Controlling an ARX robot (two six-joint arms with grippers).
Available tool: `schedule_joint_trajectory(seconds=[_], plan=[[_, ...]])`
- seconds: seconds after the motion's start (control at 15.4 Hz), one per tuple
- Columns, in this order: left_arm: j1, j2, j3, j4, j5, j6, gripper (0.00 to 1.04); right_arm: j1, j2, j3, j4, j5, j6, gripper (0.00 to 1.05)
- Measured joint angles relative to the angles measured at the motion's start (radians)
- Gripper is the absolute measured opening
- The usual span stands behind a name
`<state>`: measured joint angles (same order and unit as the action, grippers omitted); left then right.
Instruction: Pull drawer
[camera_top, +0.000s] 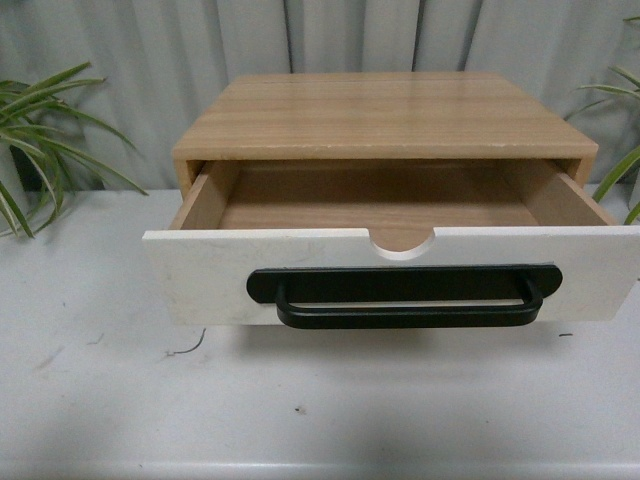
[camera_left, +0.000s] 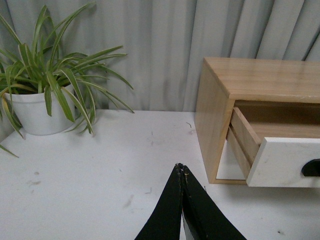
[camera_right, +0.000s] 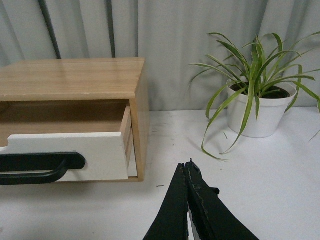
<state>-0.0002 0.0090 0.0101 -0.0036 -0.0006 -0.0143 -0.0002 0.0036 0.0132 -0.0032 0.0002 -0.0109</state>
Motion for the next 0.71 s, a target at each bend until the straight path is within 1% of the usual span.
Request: schedule_joint_trajectory(seconds=[0.06, 0.13, 0.19, 0.32, 0.39, 0.45, 0.58, 0.71], plan=[[0.0, 0.0, 0.0, 0.0, 0.0, 0.0, 0.02, 0.0, 0.0, 0.0, 0.0, 0.0, 0.0, 0.02], [0.0, 0.0, 0.0, 0.0, 0.0, 0.0, 0.08, 0.0, 0.0, 0.0, 0.0, 0.0, 0.0, 0.08], [0.0, 0.0, 0.0, 0.0, 0.0, 0.0, 0.2, 0.0, 0.0, 0.0, 0.0, 0.0, 0.0, 0.21], [0.0, 0.0, 0.0, 0.0, 0.0, 0.0, 0.26, 0.0, 0.0, 0.0, 0.0, 0.0, 0.0, 0.26], [0.0, 0.0, 0.0, 0.0, 0.0, 0.0, 0.35, 0.0, 0.0, 0.0, 0.0, 0.0, 0.0, 0.34], [0.0, 0.0, 0.0, 0.0, 0.0, 0.0, 0.45, 0.0, 0.0, 0.0, 0.0, 0.0, 0.0, 0.46], [0.0, 0.0, 0.0, 0.0, 0.0, 0.0, 0.71, 0.0, 0.0, 0.0, 0.0, 0.0, 0.0, 0.72], [0.0, 0.0, 0.0, 0.0, 0.0, 0.0, 0.94, 0.0, 0.0, 0.0, 0.0, 0.0, 0.0, 0.96]])
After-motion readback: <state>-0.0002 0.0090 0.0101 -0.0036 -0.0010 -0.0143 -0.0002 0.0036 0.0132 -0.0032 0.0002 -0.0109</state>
